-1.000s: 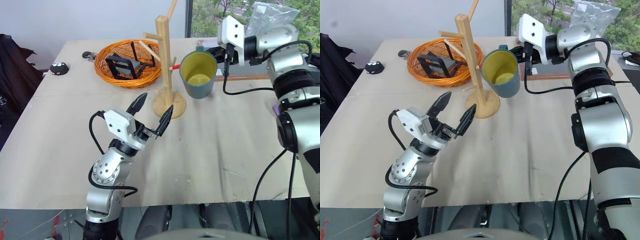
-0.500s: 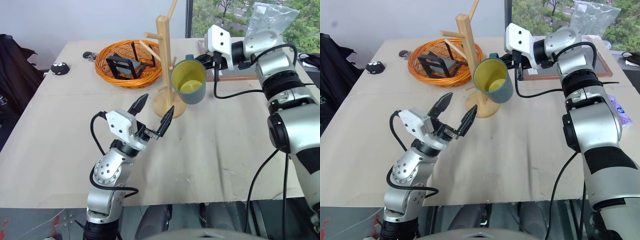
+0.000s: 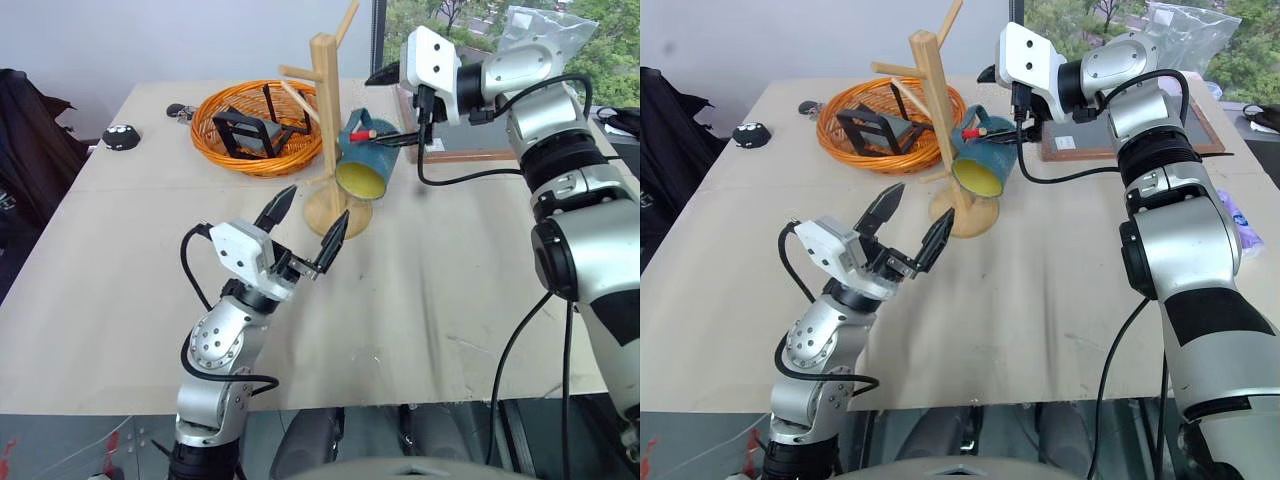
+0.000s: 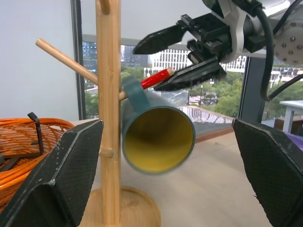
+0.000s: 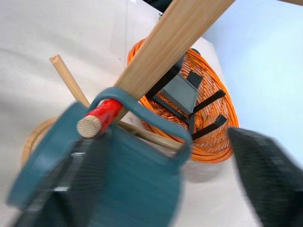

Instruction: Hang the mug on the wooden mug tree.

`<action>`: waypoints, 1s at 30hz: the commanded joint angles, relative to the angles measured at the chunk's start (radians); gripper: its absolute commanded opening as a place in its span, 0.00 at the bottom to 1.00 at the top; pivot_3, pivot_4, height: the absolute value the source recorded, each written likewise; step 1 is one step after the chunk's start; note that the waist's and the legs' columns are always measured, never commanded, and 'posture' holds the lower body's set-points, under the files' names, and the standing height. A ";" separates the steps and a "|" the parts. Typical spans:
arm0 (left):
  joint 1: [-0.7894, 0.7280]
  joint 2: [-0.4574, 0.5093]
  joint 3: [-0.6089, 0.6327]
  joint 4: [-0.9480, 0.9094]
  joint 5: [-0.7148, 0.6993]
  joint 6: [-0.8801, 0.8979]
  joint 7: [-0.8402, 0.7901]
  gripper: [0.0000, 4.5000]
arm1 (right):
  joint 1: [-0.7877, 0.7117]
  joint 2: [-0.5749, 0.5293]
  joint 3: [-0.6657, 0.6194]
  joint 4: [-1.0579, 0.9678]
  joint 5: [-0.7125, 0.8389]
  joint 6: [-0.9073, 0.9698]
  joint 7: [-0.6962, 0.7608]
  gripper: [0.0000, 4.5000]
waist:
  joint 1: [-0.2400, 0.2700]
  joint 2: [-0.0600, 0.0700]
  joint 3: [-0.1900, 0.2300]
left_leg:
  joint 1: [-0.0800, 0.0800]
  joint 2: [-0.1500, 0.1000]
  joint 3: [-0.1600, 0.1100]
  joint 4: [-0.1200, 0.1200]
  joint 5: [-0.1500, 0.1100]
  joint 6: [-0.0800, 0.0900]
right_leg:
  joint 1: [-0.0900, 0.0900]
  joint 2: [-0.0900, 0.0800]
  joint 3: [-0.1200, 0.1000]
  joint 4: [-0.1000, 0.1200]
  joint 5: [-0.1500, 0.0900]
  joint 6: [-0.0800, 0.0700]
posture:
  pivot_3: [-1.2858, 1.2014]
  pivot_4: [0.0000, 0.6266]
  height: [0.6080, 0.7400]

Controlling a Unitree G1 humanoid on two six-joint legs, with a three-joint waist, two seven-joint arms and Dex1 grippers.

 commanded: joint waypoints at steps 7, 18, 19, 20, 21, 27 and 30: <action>0.022 0.040 0.011 -0.026 -0.019 0.029 -0.011 1.00 | 0.118 -0.152 -0.139 -0.177 0.127 0.211 0.022 1.00 | 0.005 -0.001 0.000 | 0.000 -0.001 0.000 0.001 0.000 0.000 | 0.001 0.000 0.000 0.000 0.000 0.000 | 0.52 0.24 1.00; 0.261 0.242 -0.006 -0.035 0.041 0.179 -0.071 1.00 | 1.234 -0.116 -0.323 -1.273 0.392 0.709 -0.256 1.00 | 0.005 0.001 -0.002 | 0.001 0.001 -0.002 0.000 0.000 0.000 | 0.001 -0.003 0.000 0.001 0.000 0.000 | 0.52 0.24 1.00; 0.291 0.257 -0.008 -0.026 0.049 0.176 -0.082 1.00 | 1.357 -0.068 -0.332 -1.335 0.399 0.696 -0.305 1.00 | 0.009 0.000 -0.004 | 0.000 0.000 0.000 0.000 0.000 0.001 | 0.000 -0.002 0.001 0.003 0.000 0.000 | 0.52 0.24 1.00; 0.314 0.267 -0.008 -0.020 0.054 0.171 -0.091 1.00 | 1.447 -0.034 -0.336 -1.382 0.402 0.680 -0.345 1.00 | 0.009 -0.001 -0.005 | 0.001 0.000 0.000 0.000 0.000 0.001 | 0.001 -0.002 0.001 0.003 0.000 0.000 | 0.52 0.24 1.00; 0.333 0.278 -0.005 -0.013 0.056 0.167 -0.101 1.00 | 1.525 -0.005 -0.334 -1.417 0.397 0.652 -0.372 1.00 | 0.006 0.001 -0.004 | 0.003 0.001 -0.001 0.000 -0.002 0.003 | 0.003 -0.001 0.000 0.002 0.000 0.000 | 0.52 0.24 1.00; 0.376 0.304 0.025 0.001 0.030 0.171 -0.140 1.00 | 1.723 0.040 -0.315 -1.480 0.372 0.552 -0.454 1.00 | 0.003 -0.003 -0.004 | 0.022 0.001 0.003 0.001 -0.004 0.006 | 0.022 -0.001 0.002 0.001 -0.006 0.001 | 0.52 0.24 1.00; 0.383 0.317 0.036 0.002 0.018 0.181 -0.164 1.00 | 1.762 0.044 -0.313 -1.461 0.352 0.488 -0.484 1.00 | 0.004 -0.004 -0.006 | 0.024 0.002 0.001 0.001 -0.003 0.006 | 0.024 -0.001 0.000 0.000 -0.006 0.001 | 0.52 0.24 1.00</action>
